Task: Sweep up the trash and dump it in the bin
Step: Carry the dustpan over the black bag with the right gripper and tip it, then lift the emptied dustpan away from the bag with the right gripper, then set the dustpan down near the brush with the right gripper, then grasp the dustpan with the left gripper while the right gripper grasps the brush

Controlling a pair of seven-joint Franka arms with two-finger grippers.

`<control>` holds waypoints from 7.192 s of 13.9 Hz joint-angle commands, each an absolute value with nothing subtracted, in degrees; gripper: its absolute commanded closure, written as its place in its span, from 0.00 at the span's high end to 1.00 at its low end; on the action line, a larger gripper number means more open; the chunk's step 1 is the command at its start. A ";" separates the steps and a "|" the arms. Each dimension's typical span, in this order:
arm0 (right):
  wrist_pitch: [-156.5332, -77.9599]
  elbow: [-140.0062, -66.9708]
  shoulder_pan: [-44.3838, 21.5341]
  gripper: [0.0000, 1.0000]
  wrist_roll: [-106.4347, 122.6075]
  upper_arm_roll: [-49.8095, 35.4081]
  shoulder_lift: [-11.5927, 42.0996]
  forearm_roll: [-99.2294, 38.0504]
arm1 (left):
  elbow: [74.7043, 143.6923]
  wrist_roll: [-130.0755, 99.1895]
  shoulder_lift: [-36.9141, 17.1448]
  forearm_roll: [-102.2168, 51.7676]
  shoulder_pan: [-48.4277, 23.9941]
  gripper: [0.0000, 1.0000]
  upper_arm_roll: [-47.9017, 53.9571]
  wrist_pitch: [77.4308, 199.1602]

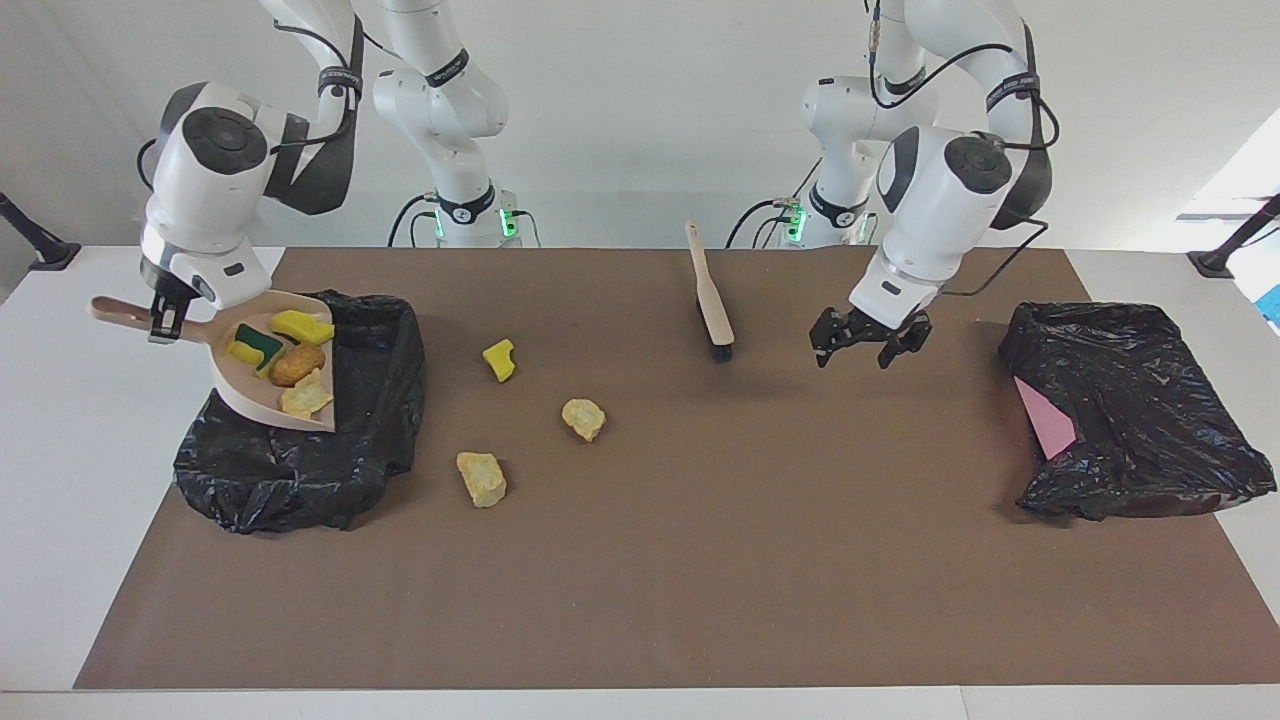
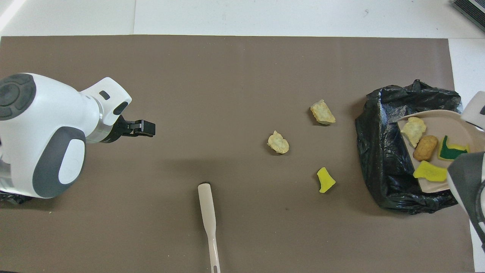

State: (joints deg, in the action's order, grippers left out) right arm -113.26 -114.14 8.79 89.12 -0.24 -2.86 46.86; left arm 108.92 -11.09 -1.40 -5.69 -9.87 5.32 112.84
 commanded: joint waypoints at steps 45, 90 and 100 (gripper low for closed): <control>-84.72 -75.70 -18.36 0.00 -7.14 -7.91 19.75 14.19 | 91.05 3.34 -0.62 -0.79 -2.99 1.00 2.64 90.97; -115.79 -117.45 -42.70 0.84 -43.41 -10.81 0.64 -6.94 | 92.63 -6.04 -7.28 -3.16 -10.62 1.00 3.25 102.19; -128.83 -126.03 -49.22 0.82 -44.56 -10.81 4.92 -9.23 | 106.94 -14.31 -12.92 -2.64 -26.53 1.00 3.16 122.93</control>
State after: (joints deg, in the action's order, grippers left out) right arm -125.83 -125.23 -48.73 -43.94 -11.00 4.41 -7.88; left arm 102.60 -12.63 -13.86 -2.60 -24.06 4.20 118.51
